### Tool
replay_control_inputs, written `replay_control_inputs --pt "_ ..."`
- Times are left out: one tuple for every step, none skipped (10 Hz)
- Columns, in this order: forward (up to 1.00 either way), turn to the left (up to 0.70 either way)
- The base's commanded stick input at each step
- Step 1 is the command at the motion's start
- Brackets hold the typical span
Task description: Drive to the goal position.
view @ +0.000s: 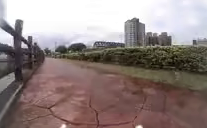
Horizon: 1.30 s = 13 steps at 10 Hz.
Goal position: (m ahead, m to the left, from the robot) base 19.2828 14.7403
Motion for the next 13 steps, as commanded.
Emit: replay_control_inputs --pt "0.85 0.01" --pt "0.85 0.01" --pt "0.85 0.01" --pt "0.85 0.01" --pt "0.85 0.01" --pt "0.85 0.01" --pt "0.85 0.01" --pt "0.85 0.01" --pt "0.85 0.01" --pt "0.85 0.01" --pt "0.85 0.03" --pt "0.85 0.35" --pt "0.85 0.35"
